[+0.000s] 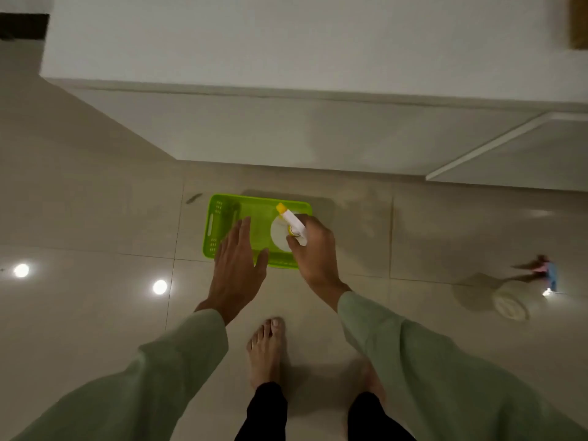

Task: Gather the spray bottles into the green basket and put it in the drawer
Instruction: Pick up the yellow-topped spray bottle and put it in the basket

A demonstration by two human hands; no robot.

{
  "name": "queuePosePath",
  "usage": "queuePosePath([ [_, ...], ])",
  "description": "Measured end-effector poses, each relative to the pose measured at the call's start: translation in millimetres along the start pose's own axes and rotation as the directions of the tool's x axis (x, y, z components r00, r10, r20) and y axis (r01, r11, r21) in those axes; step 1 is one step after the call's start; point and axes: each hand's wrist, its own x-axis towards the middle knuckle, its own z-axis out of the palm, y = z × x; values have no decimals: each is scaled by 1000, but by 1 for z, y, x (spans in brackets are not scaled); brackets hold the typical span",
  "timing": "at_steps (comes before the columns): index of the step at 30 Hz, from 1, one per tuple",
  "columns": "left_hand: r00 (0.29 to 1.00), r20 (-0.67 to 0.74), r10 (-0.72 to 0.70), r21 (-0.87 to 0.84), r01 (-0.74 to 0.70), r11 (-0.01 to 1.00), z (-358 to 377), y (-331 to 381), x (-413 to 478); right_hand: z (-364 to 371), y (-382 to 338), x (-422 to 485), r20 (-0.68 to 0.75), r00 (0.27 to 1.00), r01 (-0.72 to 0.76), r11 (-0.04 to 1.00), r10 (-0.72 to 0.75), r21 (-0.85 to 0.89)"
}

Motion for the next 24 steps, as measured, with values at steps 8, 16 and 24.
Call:
queuePosePath([
  [8,997,66,50,40,-53,998,19,-49,52,65,34,24,-92,996,-23,991,11,-131],
  [16,989,130,65,18,-68,998,8,-50,33,53,23,15,-21,991,-137,989,136,-62],
  [24,976,152,156,2,-158,987,-44,16,-14,-28,-20,-36,-49,992,-118,993,117,1],
])
